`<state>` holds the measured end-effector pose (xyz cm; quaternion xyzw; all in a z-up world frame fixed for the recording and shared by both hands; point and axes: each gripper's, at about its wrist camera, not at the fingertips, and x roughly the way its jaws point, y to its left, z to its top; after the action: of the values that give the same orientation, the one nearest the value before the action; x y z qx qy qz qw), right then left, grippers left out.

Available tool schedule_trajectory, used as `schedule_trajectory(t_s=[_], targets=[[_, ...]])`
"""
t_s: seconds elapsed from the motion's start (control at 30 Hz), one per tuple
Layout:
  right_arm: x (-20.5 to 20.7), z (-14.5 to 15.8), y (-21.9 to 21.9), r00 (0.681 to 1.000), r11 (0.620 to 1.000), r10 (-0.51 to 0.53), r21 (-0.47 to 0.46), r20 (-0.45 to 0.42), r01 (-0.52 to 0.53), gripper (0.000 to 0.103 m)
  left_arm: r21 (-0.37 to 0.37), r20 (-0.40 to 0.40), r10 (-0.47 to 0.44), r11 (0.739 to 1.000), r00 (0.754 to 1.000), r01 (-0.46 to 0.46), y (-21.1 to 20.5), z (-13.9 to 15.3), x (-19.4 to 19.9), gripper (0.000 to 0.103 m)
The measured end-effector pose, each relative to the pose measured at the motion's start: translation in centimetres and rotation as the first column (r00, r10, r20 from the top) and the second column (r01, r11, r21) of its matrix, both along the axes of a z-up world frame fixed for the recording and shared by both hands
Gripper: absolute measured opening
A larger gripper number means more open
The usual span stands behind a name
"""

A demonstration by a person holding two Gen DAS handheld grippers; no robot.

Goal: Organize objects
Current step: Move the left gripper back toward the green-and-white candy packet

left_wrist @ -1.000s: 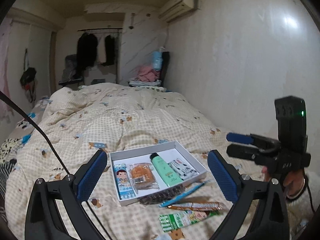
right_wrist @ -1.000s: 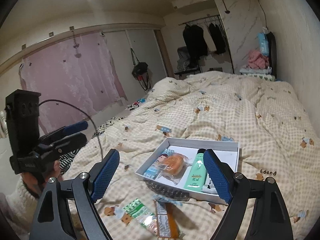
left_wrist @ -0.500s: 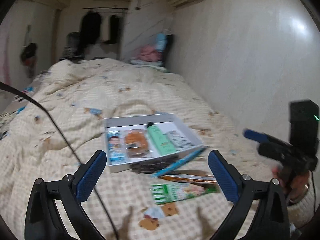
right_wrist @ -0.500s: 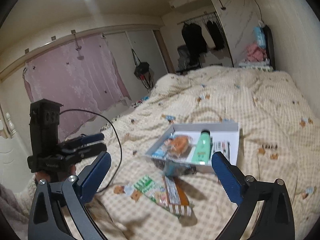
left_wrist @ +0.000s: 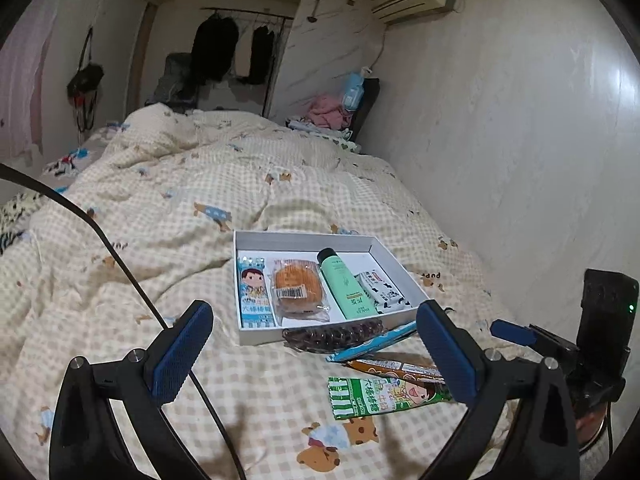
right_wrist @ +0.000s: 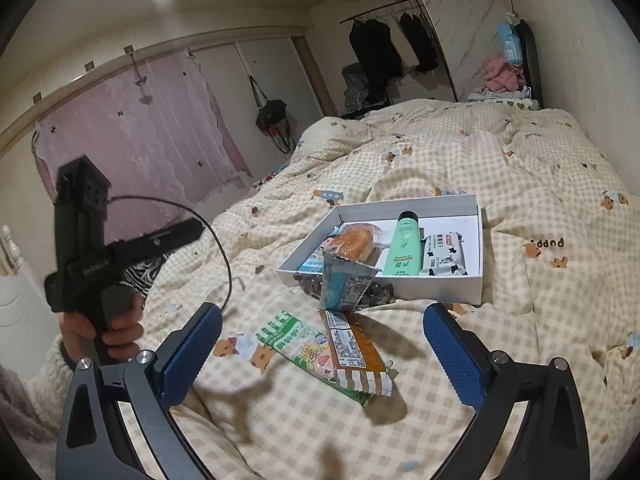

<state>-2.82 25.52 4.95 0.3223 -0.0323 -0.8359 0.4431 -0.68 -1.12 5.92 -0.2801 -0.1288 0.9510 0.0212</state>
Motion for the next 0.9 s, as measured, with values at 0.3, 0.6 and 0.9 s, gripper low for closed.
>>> schedule_trajectory(t_s=[0.3,0.6,0.9], targets=[[0.8,-1.0,-1.2,1.000,0.999,-0.001,0.048,-0.022,0.003,0.101,-0.109,0.007,-0.148,0.983,0.989,0.148,2.8,-0.3,-0.1,0.102],[0.9,-1.4,-1.2,0.999,0.998,-0.031,0.058,-0.028,0.033,0.101,-0.105,0.067,-0.152,0.982,0.986,0.158,3.4,-1.5,-0.7,0.102],[1.8,-2.1,-0.9,0.996,0.995,-0.069,0.064,-0.064,0.073,0.101,-0.128,0.084,-0.107,0.985,0.991,0.117,4.1,-3.2,-0.2,0.103]])
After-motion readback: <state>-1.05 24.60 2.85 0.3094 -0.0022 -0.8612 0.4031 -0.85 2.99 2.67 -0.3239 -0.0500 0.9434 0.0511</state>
